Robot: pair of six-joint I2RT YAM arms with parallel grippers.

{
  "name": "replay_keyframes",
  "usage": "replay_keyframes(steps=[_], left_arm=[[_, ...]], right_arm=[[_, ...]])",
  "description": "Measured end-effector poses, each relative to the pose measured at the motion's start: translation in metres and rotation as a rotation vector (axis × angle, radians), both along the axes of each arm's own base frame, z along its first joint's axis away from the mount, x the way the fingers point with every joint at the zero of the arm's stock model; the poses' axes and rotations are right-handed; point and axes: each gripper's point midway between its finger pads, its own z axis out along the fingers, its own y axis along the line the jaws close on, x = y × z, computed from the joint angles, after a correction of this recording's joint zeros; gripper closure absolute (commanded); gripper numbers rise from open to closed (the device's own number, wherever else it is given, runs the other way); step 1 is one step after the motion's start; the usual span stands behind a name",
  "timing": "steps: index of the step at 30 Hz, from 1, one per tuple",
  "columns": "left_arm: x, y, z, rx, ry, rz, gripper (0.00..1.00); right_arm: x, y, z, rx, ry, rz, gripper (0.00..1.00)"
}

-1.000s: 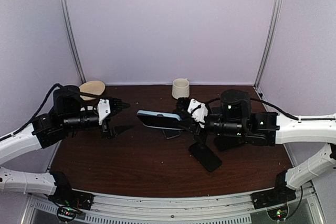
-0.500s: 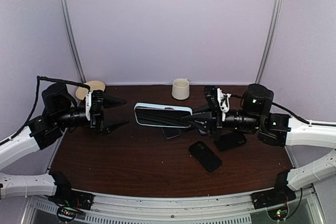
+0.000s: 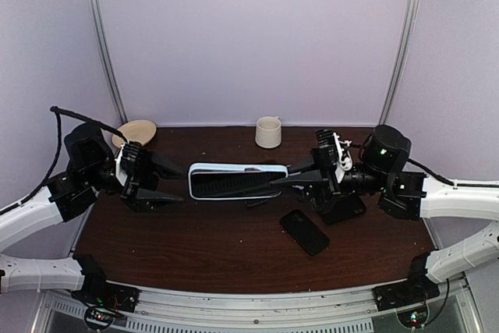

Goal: Take the phone out of the phone case
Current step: Remove the phone from the bottom left corner of the phone case.

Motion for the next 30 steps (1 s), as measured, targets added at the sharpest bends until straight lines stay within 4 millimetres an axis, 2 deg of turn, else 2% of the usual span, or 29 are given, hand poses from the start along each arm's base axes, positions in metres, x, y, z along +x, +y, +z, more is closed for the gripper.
replay_keyframes(steps=[7,13,26,30], left_arm=[[-0.008,-0.003,0.000,-0.004,0.060,-0.077,0.61],[-0.016,-0.004,0.002,-0.005,0.078,-0.120,0.66],[-0.024,-0.004,0.002,-0.002,0.079,-0.163,0.89],[-0.024,-0.004,0.002,-0.002,0.078,-0.162,0.91]], right_arm=[[-0.002,0.009,-0.004,-0.011,0.008,0.037,1.00],[-0.004,0.013,0.003,0.003,-0.007,0.046,1.00],[-0.006,0.020,0.004,0.011,-0.021,0.072,1.00],[-0.007,0.020,0.005,0.011,-0.023,0.083,1.00]])
